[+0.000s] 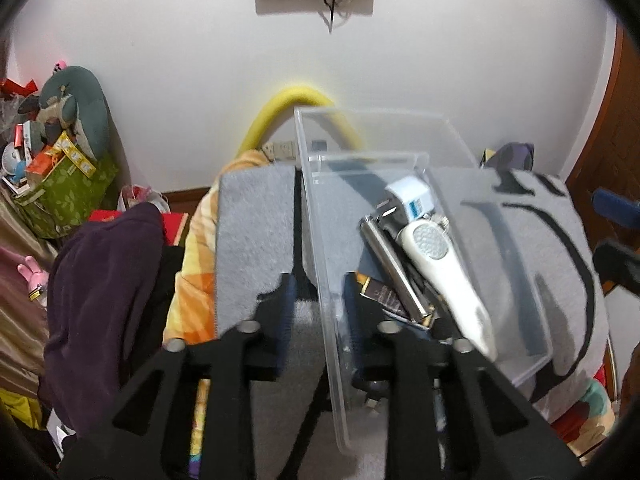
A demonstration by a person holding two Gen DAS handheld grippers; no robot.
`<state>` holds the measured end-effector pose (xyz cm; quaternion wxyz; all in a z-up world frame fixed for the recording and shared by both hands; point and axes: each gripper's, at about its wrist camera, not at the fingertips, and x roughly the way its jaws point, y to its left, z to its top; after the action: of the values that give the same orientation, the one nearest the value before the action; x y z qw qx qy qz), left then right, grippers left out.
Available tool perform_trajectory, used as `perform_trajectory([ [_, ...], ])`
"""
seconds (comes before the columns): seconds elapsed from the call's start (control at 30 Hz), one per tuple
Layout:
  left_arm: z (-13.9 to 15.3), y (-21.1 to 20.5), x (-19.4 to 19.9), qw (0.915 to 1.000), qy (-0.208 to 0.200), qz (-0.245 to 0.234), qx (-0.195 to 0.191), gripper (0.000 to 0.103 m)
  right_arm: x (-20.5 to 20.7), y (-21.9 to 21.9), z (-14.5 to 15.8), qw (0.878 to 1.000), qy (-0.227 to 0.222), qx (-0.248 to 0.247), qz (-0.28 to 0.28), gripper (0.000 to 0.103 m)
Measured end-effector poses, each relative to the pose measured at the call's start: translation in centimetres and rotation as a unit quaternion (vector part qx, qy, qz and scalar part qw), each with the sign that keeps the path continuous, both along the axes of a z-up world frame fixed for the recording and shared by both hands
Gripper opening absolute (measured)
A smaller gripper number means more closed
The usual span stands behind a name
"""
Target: Organize rigid objects
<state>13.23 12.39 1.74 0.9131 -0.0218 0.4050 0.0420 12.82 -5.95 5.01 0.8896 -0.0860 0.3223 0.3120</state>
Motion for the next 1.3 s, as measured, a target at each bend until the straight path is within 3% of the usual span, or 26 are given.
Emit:
perform_trajectory([
  [0.1,1.2,-0.5,-1.4,0.9996,-0.026,-0.007,0.005,0.042,-1.1,-0.6,0.3,1.0,-0.016,0.006,-0.005,0.079],
  [0.43,3.1,-6.1,-7.7,0.9893,-0.128,-0.065,0.028,0.089,-4.6,-4.0,0.6,0.997,-0.06,0.027,-0.048,0.087],
  [0.53,3.1,-7.7,-9.1,0.9848,-0.152,-0.071,0.043,0.096,-5.5,-5.1,0.4,0.996,-0.065,0.03,-0.06,0.093],
  [0.63,2.9,-8.7,-10.2,0.9828,-0.165,-0.073,0.04,0.099,-6.6,-6.2,0.0,0.994,-0.067,0.039,-0.071,0.103],
  [0.93,2.1,-9.4,-12.5,0.9821,-0.179,-0.056,0.017,0.1,-9.4,-6.4,-1.3,0.994,-0.074,0.039,-0.073,0.103],
  [1.3,1.2,-8.7,-13.4,0.9838,-0.172,-0.052,-0.003,0.1,-10.1,-5.8,-2.1,0.995,-0.061,0.047,-0.067,0.103],
])
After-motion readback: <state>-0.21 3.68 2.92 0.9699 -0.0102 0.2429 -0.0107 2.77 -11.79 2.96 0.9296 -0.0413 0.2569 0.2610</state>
